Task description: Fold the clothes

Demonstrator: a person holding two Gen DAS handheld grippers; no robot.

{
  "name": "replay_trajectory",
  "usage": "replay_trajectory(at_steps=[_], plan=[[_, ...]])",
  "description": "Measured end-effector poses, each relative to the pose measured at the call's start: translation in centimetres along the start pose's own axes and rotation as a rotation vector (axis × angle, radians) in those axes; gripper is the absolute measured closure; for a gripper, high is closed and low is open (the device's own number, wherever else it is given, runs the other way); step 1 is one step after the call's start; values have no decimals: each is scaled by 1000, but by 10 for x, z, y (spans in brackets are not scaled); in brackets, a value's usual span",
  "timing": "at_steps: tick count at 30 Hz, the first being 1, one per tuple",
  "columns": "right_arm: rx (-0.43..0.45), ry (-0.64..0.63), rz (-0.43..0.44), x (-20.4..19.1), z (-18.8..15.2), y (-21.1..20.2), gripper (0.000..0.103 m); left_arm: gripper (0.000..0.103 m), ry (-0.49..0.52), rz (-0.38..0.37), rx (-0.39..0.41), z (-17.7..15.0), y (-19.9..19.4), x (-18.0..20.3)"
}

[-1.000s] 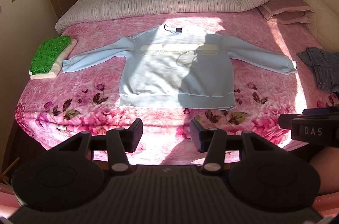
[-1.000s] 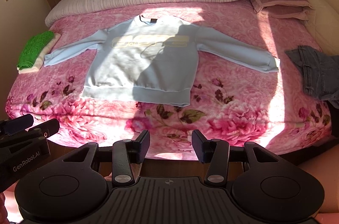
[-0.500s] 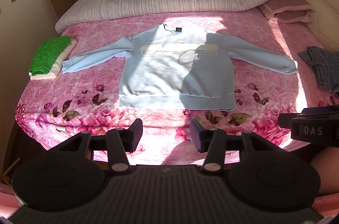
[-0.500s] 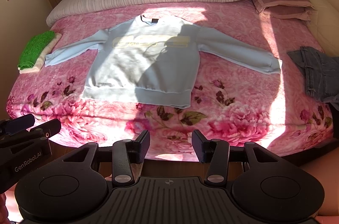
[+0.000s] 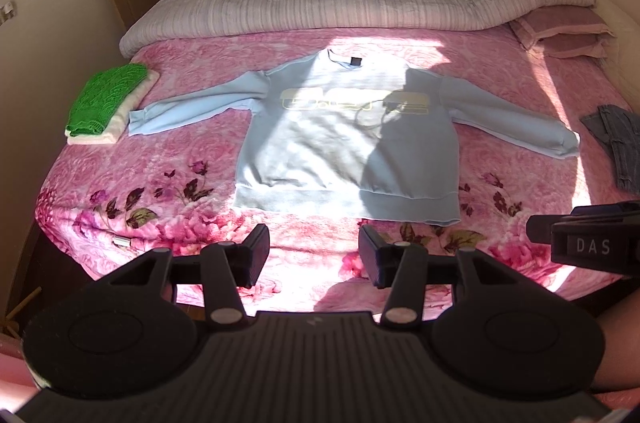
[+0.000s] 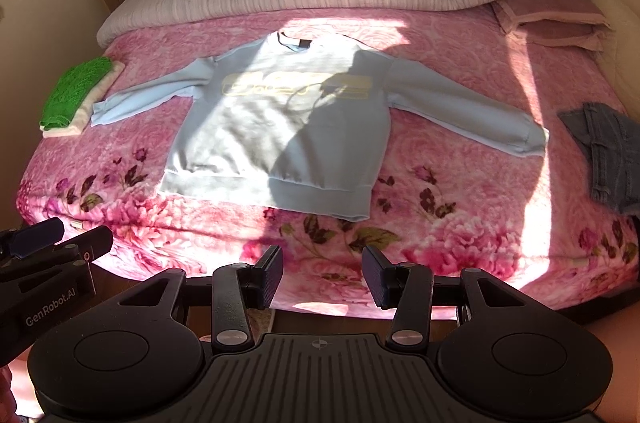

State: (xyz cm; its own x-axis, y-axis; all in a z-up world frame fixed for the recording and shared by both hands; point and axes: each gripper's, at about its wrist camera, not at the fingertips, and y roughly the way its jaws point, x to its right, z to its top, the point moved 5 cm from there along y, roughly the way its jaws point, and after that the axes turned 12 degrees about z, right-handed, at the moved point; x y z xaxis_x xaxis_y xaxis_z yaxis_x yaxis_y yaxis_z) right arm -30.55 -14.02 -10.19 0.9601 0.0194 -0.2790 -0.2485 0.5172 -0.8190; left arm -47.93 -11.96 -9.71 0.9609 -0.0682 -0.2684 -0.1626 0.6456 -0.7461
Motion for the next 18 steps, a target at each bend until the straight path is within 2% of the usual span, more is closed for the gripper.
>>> replay_trajectory(at_steps=[9, 18], plan=[[-14, -4, 24, 7, 12, 16, 55, 57, -24, 9, -19, 8, 15, 2], [17, 83, 3, 35, 41, 36, 55, 57, -97, -15, -85, 25, 63, -17]])
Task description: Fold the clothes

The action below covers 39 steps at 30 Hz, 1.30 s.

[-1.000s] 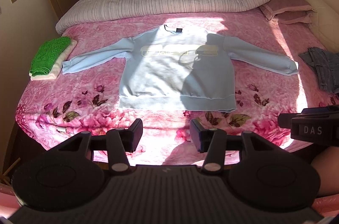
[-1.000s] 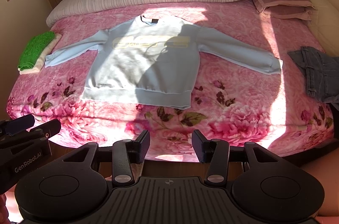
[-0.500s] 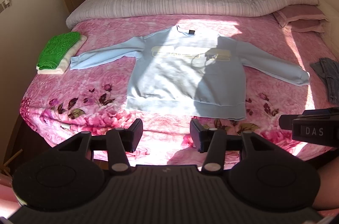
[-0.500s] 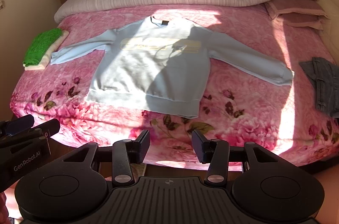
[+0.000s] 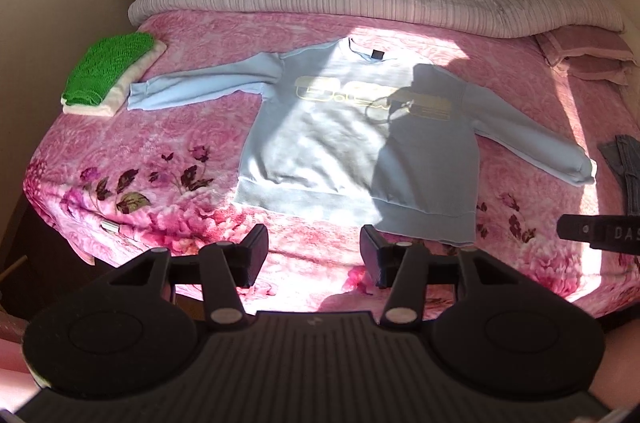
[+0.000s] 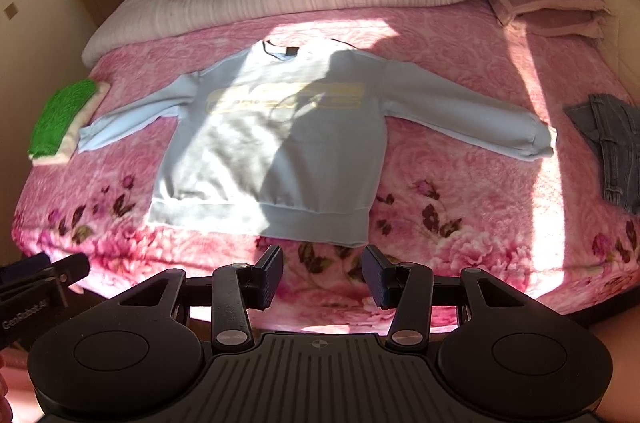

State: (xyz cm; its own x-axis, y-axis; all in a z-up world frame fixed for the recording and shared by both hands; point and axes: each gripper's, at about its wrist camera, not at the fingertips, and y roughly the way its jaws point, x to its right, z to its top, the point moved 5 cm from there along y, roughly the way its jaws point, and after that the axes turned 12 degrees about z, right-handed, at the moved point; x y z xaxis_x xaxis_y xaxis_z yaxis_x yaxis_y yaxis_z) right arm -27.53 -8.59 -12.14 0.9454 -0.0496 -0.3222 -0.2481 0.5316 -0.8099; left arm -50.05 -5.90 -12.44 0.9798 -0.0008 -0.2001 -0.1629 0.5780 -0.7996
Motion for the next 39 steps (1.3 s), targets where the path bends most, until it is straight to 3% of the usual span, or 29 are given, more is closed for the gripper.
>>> replay_trajectory(at_steps=[7, 14, 20, 25, 31, 35, 39], plan=[[-6, 46, -23, 5, 39, 40, 55, 56, -85, -46, -67, 39, 65, -35], [-3, 94, -50, 9, 89, 108, 55, 56, -249, -71, -172, 82, 169, -102], [-120, 149, -146, 9, 121, 189, 55, 57, -407, -43, -261, 112, 276, -180], [-197, 148, -193, -7, 140, 255, 55, 59, -646, -35, -320, 125, 372, -247], [-277, 117, -237, -18, 150, 324, 55, 60, -930, -18, -305, 135, 464, -308], [-335, 152, -274, -9, 140, 353, 55, 69, -1047, 14, -272, 138, 510, -338], [-368, 176, -302, 0, 133, 371, 55, 70, -1145, 40, -250, 136, 540, -356]])
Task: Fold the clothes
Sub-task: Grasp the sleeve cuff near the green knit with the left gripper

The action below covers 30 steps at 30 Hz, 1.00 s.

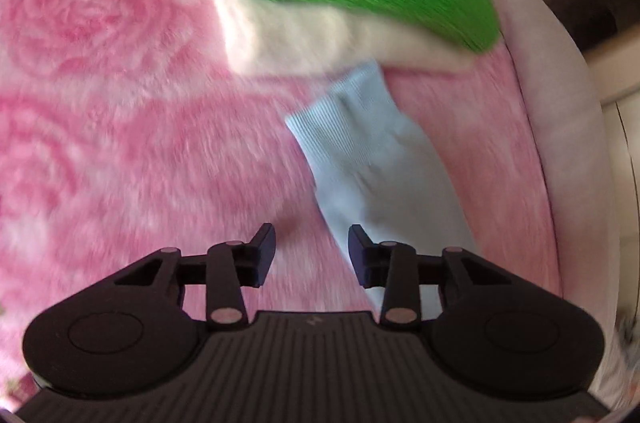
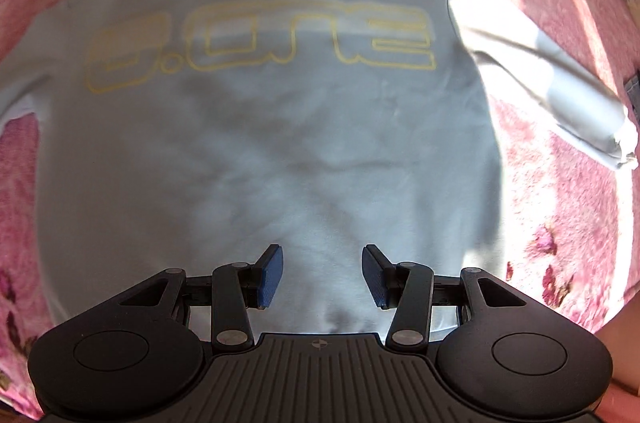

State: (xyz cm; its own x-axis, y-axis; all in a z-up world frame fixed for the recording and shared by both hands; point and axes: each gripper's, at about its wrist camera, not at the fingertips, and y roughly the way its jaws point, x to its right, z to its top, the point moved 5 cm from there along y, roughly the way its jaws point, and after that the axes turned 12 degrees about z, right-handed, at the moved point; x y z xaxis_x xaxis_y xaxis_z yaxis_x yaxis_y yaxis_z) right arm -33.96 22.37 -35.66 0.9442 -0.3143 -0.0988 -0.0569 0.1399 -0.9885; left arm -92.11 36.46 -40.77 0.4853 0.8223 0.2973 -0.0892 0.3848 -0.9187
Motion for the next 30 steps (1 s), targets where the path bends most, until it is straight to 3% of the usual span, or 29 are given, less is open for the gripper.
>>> replay_trajectory(at_steps=[4, 9, 17, 20, 22, 25, 27, 30], plan=[[-21, 2, -14, 2, -1, 14, 55, 70, -43, -49, 42, 10, 9, 0], [-37, -12, -18, 2, -3, 27, 55, 71, -18, -59, 83, 16, 21, 10], [-37, -32, 3, 14, -5, 44, 55, 86, 179, 36, 207, 4, 25, 39], [-19, -45, 8, 26, -1, 44, 55, 92, 258, 21, 245, -3, 6, 58], [1, -59, 4, 36, 3, 40, 55, 92, 319, -19, 265, -14, -15, 78], [52, -69, -7, 57, 9, 29, 55, 94, 402, -167, 261, -49, -56, 116], [73, -62, -20, 75, 13, 23, 55, 96, 480, -295, 235, -87, -87, 149], [98, -2, -22, 105, 19, 14, 55, 96, 618, -500, 143, -170, -126, 196]])
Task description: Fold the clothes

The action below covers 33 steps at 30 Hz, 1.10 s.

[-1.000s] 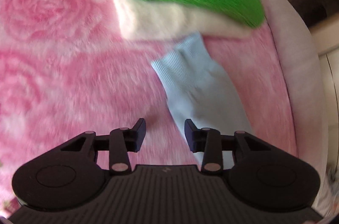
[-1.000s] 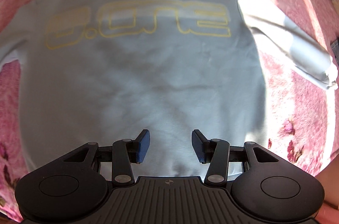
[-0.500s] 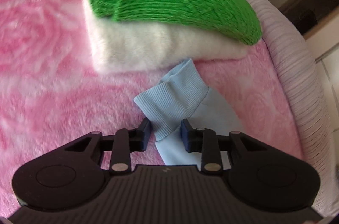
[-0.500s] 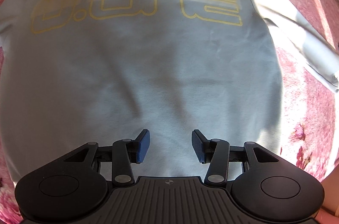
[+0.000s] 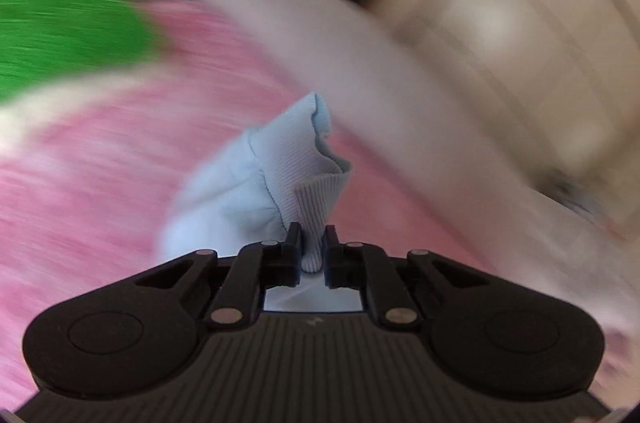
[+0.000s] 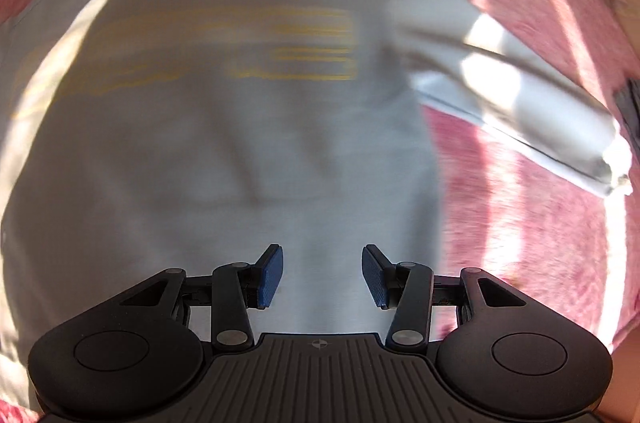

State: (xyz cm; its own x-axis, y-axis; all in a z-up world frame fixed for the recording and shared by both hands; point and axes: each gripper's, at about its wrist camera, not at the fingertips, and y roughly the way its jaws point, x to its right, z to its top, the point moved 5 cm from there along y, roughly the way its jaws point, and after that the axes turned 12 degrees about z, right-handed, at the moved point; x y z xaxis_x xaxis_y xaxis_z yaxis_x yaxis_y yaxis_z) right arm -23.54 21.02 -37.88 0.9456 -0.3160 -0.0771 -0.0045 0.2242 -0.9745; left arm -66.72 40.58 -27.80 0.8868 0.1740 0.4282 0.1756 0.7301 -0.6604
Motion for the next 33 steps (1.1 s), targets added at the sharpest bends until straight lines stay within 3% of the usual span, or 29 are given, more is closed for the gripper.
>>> replay_trajectory(at_steps=[2, 4, 6, 10, 14, 19, 23, 27, 29, 30, 31, 33], plan=[[28, 40, 6, 18, 5, -5, 55, 91, 71, -164, -85, -38, -4, 61], [70, 68, 10, 34, 11, -11, 55, 87, 109, -235, -201, -83, 6, 101], [117, 71, 20, 41, 17, -17, 55, 86, 125, -224, -329, -126, 19, 119], [186, 93, 66, 53, 29, -24, 55, 86, 154, -136, -470, -170, 30, 117], [187, 191, 189, 51, 35, -15, 55, 86, 195, -35, -485, -154, 27, 89], [158, 363, 564, 8, 42, 15, 56, 87, 221, 64, -447, -131, 5, 53], [89, 490, 771, -38, 49, 48, 56, 86, 168, 91, -429, -108, 6, 32], [72, 615, 823, -59, 57, 74, 56, 86, 137, 95, -417, -100, 12, 20], [92, 603, 804, -64, 65, 78, 59, 87, 127, 108, -409, -95, 15, 15], [105, 579, 791, -66, 70, 79, 87, 87, 121, 109, -403, -93, 16, 13], [120, 553, 778, -68, 76, 78, 95, 87, 116, 105, -396, -90, 17, 12], [207, 453, 746, -70, 91, 61, 97, 87, 118, 98, -377, -85, 18, 14]])
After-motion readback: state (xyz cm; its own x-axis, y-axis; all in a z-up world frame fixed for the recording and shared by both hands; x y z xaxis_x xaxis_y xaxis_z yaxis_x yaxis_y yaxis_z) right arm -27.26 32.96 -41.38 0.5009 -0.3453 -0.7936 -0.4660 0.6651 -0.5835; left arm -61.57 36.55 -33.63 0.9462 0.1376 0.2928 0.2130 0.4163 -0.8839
